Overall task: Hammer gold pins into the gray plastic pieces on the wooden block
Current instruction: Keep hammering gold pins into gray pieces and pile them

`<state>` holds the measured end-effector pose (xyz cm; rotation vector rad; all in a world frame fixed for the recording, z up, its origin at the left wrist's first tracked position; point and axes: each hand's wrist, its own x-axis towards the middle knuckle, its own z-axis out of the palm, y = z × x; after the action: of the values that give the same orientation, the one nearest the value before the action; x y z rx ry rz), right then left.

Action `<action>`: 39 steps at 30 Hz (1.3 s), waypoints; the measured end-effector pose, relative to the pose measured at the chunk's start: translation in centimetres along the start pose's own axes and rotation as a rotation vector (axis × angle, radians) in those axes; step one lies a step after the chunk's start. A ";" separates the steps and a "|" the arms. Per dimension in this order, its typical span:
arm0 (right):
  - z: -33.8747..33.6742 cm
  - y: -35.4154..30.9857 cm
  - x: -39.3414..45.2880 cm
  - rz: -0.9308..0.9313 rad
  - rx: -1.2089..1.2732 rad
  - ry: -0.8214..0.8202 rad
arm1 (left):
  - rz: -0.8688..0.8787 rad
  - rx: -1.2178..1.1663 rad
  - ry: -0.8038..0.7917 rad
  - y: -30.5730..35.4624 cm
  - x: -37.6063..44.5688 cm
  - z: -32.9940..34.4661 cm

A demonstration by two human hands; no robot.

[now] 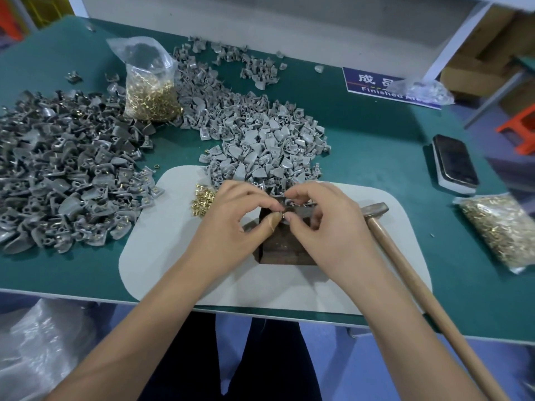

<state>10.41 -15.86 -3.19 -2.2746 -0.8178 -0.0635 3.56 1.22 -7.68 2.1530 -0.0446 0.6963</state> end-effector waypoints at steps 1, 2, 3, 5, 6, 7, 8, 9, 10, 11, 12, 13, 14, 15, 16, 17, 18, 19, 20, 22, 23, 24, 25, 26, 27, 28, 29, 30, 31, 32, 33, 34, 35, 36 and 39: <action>-0.1 0.1 0.2 -0.001 -0.024 0.006 | -0.007 -0.003 0.000 0.0 0.0 0.0; -0.3 0.1 0.3 -0.003 -0.047 0.000 | -0.011 -0.001 -0.002 0.0 0.0 0.0; -0.4 0.1 0.5 -0.008 -0.068 -0.018 | -0.013 0.002 -0.006 0.0 -0.1 0.0; -0.5 -0.1 0.7 -0.012 -0.097 -0.053 | -0.015 0.002 -0.009 0.0 -0.1 0.0; -0.6 -0.2 0.9 -0.013 -0.106 -0.066 | -0.017 0.002 -0.008 0.1 -0.1 0.0; -0.6 -0.4 1.0 -0.019 -0.113 -0.075 | -0.021 0.005 -0.007 0.1 -0.1 -0.1; -0.7 -0.4 1.1 -0.025 -0.115 -0.082 | -0.025 0.008 -0.006 0.1 -0.1 -0.1; -0.8 -0.4 1.3 -0.027 -0.113 -0.088 | -0.029 0.009 -0.006 0.1 0.0 -0.1; -0.9 -0.4 1.4 -0.023 -0.110 -0.094 | -0.031 0.006 -0.004 0.2 0.0 -0.1; -1.0 -0.4 1.4 -0.016 -0.109 -0.096 | -0.033 0.004 -0.002 0.2 0.0 -0.1; -1.1 -0.5 1.5 -0.008 -0.110 -0.097 | -0.035 0.004 0.000 0.2 0.0 -0.1; -1.1 -0.5 1.5 -0.003 -0.115 -0.098 | -0.036 0.005 0.001 0.3 0.0 -0.1; -1.1 -0.6 1.5 0.000 -0.122 -0.099 | -0.038 0.005 0.001 0.3 0.0 -0.2; -1.1 -0.6 1.5 0.000 -0.131 -0.100 | -0.040 0.003 -0.001 0.3 0.0 -0.2; -1.1 -0.7 1.5 -0.003 -0.140 -0.101 | -0.042 0.003 -0.003 0.3 0.0 -0.2; -1.0 -0.7 1.5 -0.009 -0.147 -0.102 | -0.045 0.003 -0.003 0.3 -0.1 -0.2; -1.1 -0.7 1.4 -0.016 -0.151 -0.099 | -0.050 0.001 -0.002 0.2 -0.1 -0.2; -1.2 -0.7 1.4 -0.023 -0.153 -0.093 | -0.057 -0.006 -0.002 0.2 -0.2 -0.2; -1.2 -0.7 1.3 -0.029 -0.155 -0.088 | -0.064 -0.016 -0.003 0.1 -0.2 -0.2; -1.4 -0.8 1.2 -0.040 -0.162 -0.085 | -0.060 -0.025 -0.007 0.0 -0.2 -0.2; -1.4 -0.8 1.1 -0.045 -0.164 -0.087 | -0.056 -0.025 -0.010 0.0 -0.2 -0.2; -1.5 -0.9 1.1 -0.049 -0.168 -0.088 | -0.053 -0.025 -0.015 0.0 -0.2 -0.2; -1.6 -0.9 1.1 -0.050 -0.170 -0.087 | -0.051 -0.023 -0.019 -0.1 -0.2 -0.2; -1.6 -0.9 1.1 -0.047 -0.171 -0.086 | -0.049 -0.021 -0.024 -0.1 -0.2 -0.2; -1.7 -0.8 1.1 -0.037 -0.171 -0.084 | -0.050 -0.018 -0.028 -0.2 -0.2 -0.2; -1.8 -0.8 1.1 -0.023 -0.173 -0.084 | -0.050 -0.018 -0.031 -0.2 -0.2 -0.2; -1.8 -0.8 1.0 -0.007 -0.175 -0.082 | -0.050 -0.022 -0.031 -0.1 -0.2 -0.2; -1.8 -0.8 1.0 0.005 -0.175 -0.078 | -0.050 -0.029 -0.028 -0.1 -0.2 -0.2; -1.8 -0.9 0.9 0.012 -0.174 -0.072 | -0.053 -0.036 -0.022 0.0 -0.3 -0.2; -1.7 -0.9 0.9 0.015 -0.173 -0.066 | -0.054 -0.040 -0.015 0.1 -0.3 -0.2; -1.7 -1.0 0.8 0.016 -0.175 -0.063 | -0.051 -0.039 -0.010 0.2 -0.2 -0.3; -1.5 -1.2 0.8 0.016 -0.183 -0.062 | -0.044 -0.030 -0.010 0.2 -0.2 -0.3; -1.5 -1.3 0.8 0.015 -0.194 -0.065 | -0.037 -0.017 -0.018 0.2 -0.2 -0.3; -1.4 -1.3 0.7 0.015 -0.207 -0.069 | -0.032 -0.004 -0.030 0.2 -0.1 -0.3; -1.5 -1.5 0.6 0.008 -0.224 -0.079 | -0.044 -0.001 -0.040 0.3 -0.1 -0.3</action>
<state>10.34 -15.64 -1.00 -2.5035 -0.8807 -0.0651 3.26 1.23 -7.40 2.1604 -0.0185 0.6283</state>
